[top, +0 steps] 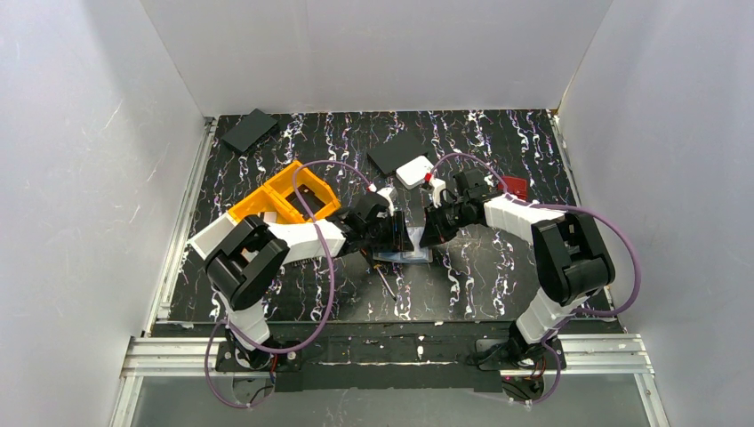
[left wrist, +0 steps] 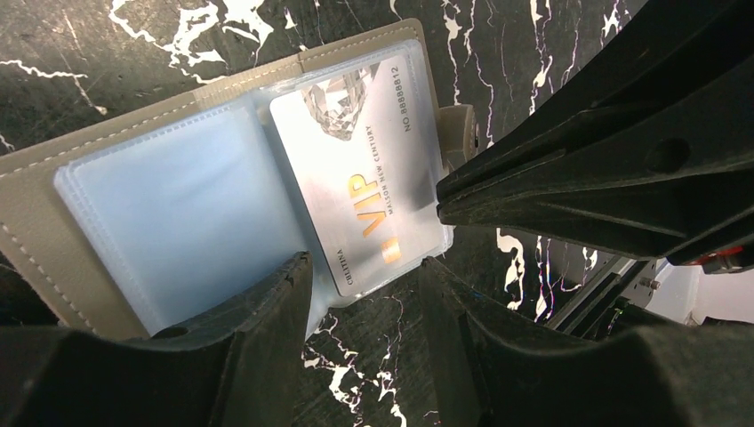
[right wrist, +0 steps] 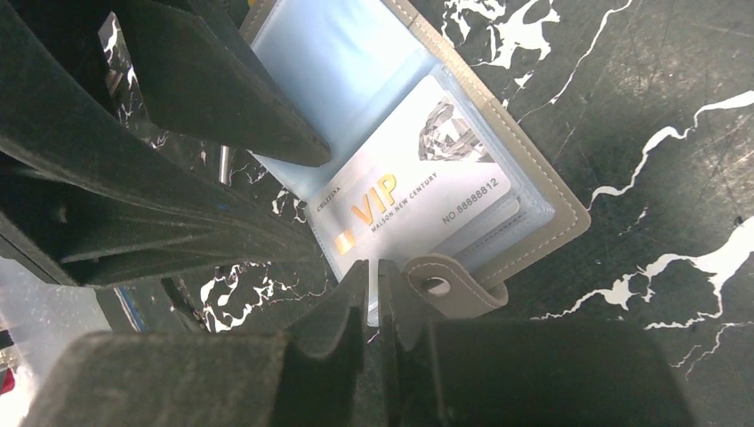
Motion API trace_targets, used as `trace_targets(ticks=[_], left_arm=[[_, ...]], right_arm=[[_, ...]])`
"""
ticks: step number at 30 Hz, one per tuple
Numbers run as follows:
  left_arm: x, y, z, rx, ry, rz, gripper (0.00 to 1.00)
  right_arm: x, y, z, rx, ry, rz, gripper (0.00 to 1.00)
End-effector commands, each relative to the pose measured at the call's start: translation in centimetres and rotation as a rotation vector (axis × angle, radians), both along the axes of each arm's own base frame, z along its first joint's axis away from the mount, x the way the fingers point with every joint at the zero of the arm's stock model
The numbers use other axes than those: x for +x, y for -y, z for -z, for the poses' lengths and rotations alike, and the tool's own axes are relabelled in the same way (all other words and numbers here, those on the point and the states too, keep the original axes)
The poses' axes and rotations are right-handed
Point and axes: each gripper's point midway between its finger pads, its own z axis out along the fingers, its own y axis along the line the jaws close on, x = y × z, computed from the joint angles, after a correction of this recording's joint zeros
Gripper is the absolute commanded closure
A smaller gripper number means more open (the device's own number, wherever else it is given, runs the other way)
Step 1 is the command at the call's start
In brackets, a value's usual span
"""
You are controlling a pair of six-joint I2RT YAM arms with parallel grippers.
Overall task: Take the credit cards out of the card holder
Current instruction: Remove the credit card from the card holder.
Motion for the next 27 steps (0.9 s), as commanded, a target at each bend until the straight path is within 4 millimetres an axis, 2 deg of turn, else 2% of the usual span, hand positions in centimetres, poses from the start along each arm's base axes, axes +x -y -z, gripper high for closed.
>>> trace_targets(ticks=[1,4,10,14,20,27], left_arm=[[0.8,0.9,-1.1,-0.033,0.015,0.010,0.53],[1.0,0.9,-0.9,-0.029,0.012,-0.001,0.53],[1.1,0.3,0.4,-0.008,-0.018,-0.036,0.52],[1.1,0.4,0.6,-0.008,-0.024,-0.037,0.52],[1.6,0.6,0.5,-0.036,-0.048,-0.056,0.55],[2.2,0.5,0.5,-0.079,-0.093,-0.110,0.56]], right_arm=[[1.6,0.0,-0.5,-0.023,0.039,0.041,0.83],[2.0,0.6,0.4,-0.070,0.034,0.072,0.82],[2.1,0.9,0.7,-0.080,0.025,0.089,0.78],[2.0,0.9,1.2,-0.080,0.000,0.091,0.76],[2.3,1.8,2.2,-0.123,-0.017,0.121,0.77],[2.9,3.0,3.2,-0.181,-0.018,0.164,0.83]])
